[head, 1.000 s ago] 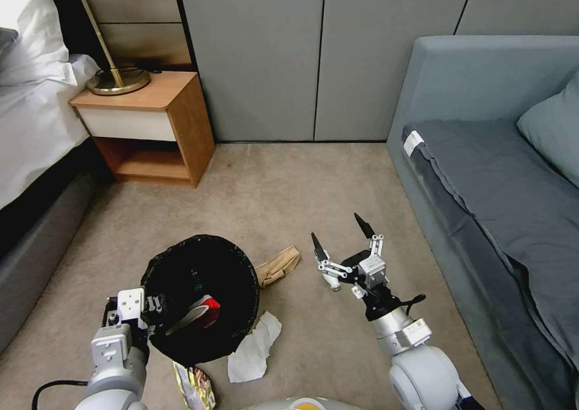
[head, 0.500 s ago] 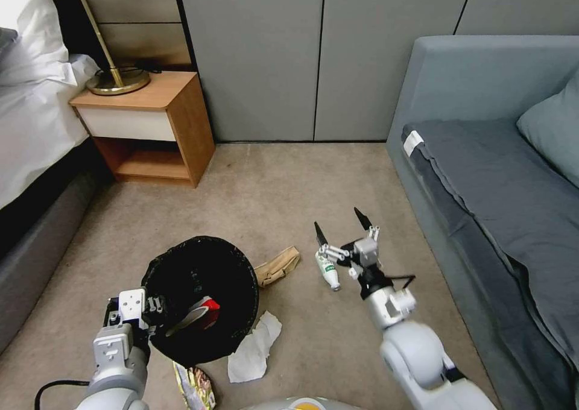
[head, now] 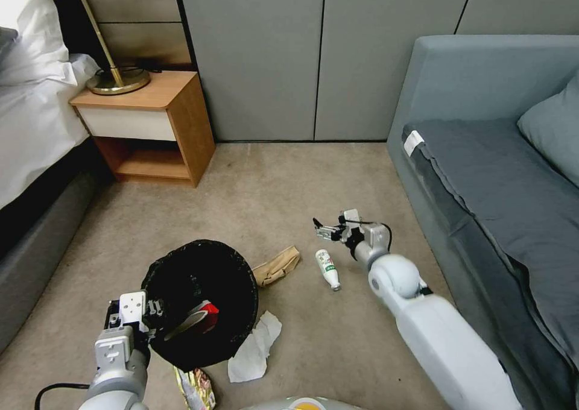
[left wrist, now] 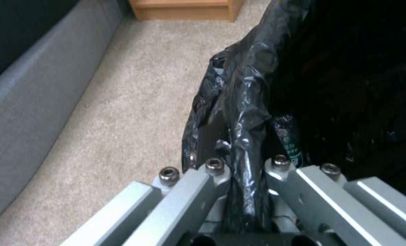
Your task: Pick up the trash bin, then pick up the garbage from the floor and place it into the trash bin.
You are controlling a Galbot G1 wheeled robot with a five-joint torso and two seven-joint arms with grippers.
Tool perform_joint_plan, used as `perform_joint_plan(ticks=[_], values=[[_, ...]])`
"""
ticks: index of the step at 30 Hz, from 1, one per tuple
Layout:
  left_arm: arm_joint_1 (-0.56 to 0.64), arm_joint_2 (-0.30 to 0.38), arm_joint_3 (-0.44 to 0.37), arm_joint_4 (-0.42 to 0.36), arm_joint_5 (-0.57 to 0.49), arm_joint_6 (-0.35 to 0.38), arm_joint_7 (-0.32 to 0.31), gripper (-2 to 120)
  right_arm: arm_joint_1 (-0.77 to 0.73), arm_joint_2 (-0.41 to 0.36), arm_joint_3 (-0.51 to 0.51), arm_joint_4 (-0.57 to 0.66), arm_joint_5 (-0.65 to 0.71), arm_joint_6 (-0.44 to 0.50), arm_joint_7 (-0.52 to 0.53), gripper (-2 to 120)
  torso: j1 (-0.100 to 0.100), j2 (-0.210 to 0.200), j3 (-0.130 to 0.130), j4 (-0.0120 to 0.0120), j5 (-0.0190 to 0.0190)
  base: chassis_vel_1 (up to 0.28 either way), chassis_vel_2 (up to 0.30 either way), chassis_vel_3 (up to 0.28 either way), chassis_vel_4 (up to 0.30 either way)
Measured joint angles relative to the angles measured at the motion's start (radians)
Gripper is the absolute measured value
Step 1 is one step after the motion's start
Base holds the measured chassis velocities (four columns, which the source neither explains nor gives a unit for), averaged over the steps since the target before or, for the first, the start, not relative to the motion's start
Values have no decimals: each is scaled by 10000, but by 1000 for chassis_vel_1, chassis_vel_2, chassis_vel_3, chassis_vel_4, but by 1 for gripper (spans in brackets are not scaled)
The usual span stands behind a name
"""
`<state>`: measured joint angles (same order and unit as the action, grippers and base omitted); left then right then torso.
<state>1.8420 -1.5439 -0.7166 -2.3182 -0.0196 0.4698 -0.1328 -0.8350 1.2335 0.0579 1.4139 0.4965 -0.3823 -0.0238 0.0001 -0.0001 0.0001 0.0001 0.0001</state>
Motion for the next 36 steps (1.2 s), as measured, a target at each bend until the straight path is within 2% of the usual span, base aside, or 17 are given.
perform_joint_plan(ticks=[2,5,6,9,17,28,36], values=[[2,-14,10,6,14,-4,0,1,111,23,-45,-155,-4,-17,-49,100,0,1,0,1,-3,0,0,0,0],[0,-68,36,19,51,-21,1,1,691,308,-230,-1223,-275,-46,-446,100,0,0,0,-1,-1,0,0,0,0],[0,-68,36,19,51,-21,1,1,691,308,-230,-1223,-275,-46,-446,100,0,0,0,-1,-1,0,0,0,0],[18,-102,-1,20,52,-36,1,1,1146,605,-306,-2596,-828,43,-960,100,0,0,0,0,3,0,0,0,0],[86,-169,-74,55,50,-122,2,1,1779,948,-340,-4469,-1476,329,-1550,100,0,1,-1,-2,-4,0,0,0,0],[228,-183,-223,76,9,-167,3,1,1994,1406,-289,-6025,-2402,890,-1808,100,0,1,-1,-1,-1,0,0,0,0],[350,-180,-372,42,-45,-244,3,1,2071,1608,-201,-6553,-2524,939,-2041,100,-1,1,-1,0,0,0,0,0,0]])
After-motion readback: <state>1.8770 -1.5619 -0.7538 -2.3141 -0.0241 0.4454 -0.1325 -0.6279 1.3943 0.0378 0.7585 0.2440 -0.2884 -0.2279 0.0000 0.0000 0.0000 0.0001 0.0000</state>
